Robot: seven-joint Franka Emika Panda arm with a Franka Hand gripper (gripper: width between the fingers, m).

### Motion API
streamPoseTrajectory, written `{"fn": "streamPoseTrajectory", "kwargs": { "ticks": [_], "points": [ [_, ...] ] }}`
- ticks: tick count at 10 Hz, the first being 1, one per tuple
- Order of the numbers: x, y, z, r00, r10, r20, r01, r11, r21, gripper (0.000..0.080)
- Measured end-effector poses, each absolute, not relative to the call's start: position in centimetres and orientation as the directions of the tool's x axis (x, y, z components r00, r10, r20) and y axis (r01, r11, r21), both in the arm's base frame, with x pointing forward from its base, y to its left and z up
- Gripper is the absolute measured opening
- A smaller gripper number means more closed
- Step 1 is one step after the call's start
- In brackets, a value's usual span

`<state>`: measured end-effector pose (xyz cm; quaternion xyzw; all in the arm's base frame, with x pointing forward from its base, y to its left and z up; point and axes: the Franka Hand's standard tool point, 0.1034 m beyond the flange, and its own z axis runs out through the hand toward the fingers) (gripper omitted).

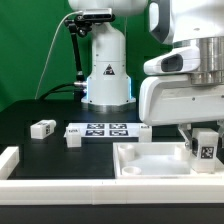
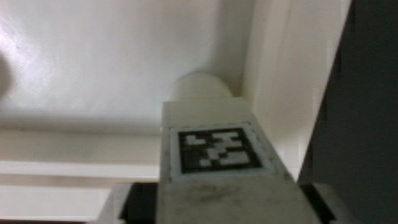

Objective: Assemble one leg

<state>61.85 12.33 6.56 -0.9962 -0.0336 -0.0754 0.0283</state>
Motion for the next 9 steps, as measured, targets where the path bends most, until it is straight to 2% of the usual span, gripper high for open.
{"fn": "streamPoseTrajectory", "kwargs": {
  "ticks": [2, 4, 7, 9],
  "points": [
    [61.86, 12.33, 6.58, 0.989, 0.004, 0.149, 0.013, -0.998, -0.062, 0.0291],
    [61.61, 12.15, 6.56, 0.959, -0.244, 0.142, -0.232, -0.968, -0.098, 0.0291],
    [61.50, 11.80, 6.39, 0.835, -0.542, 0.097, -0.526, -0.837, -0.153, 0.0292],
    [61.47, 11.66, 6.36, 0.708, -0.704, 0.057, -0.687, -0.705, -0.176, 0.0292]
  ]
}}
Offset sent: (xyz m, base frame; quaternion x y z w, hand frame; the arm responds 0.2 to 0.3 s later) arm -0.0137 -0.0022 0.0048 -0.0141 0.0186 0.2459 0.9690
